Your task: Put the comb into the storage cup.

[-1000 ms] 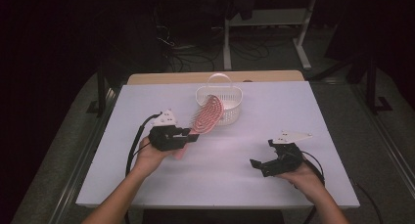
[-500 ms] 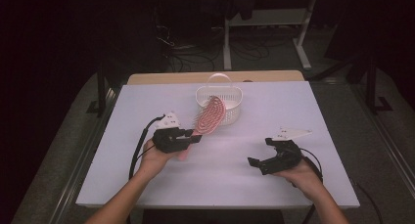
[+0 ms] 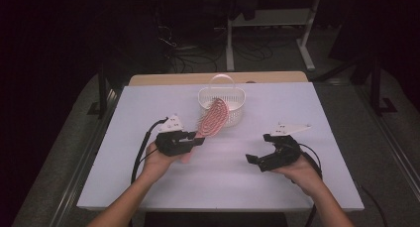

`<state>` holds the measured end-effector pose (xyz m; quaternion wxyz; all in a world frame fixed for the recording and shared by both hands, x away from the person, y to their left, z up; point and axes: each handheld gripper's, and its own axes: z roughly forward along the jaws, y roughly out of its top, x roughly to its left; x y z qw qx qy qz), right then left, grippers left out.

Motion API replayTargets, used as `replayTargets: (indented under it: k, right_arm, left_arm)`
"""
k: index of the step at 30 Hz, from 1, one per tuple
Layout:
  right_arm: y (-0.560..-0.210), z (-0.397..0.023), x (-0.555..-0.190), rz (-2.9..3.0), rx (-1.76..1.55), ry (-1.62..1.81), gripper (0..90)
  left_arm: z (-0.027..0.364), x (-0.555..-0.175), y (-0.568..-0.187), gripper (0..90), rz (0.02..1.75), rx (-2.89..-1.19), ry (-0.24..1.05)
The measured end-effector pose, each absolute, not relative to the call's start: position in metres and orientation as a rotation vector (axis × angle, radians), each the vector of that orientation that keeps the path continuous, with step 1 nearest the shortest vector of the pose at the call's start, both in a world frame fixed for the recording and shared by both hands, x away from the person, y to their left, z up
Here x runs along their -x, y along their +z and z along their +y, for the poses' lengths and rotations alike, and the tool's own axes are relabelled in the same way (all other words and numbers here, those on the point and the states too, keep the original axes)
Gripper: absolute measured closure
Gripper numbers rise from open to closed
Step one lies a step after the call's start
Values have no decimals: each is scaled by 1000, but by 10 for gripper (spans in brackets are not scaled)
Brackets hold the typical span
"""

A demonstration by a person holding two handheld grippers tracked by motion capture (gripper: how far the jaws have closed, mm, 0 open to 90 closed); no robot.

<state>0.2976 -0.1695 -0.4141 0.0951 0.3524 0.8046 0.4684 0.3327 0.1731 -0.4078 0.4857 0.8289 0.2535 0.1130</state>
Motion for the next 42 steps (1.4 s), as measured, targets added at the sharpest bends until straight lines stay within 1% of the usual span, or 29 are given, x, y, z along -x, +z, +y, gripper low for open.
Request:
replayTargets:
  k: [15,42]
  right_arm:
    - [-398,-158,-309,2366,-1021,1435,0]
    - [-380,-135,-331,2335,-978,1512,0]
  left_arm:
    - [174,-332,-407,705,617,-2005,289]
    - [170,-329,-407,705,604,-2004,305]
